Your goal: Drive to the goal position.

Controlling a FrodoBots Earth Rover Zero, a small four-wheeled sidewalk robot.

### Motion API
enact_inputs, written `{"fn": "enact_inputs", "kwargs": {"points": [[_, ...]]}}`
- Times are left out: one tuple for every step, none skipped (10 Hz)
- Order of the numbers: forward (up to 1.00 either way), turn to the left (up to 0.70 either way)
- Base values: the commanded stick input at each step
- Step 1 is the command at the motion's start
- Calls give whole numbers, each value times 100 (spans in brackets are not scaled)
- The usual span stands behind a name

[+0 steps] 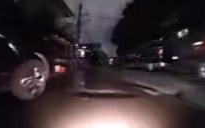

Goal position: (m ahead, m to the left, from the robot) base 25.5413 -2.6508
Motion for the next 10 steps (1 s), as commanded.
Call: {"fn": "enact_inputs", "kwargs": {"points": [[50,0],[50,0],[50,0],[50,0],[50,0],[50,0],[50,0],[50,0],[50,0],[50,0]]}}
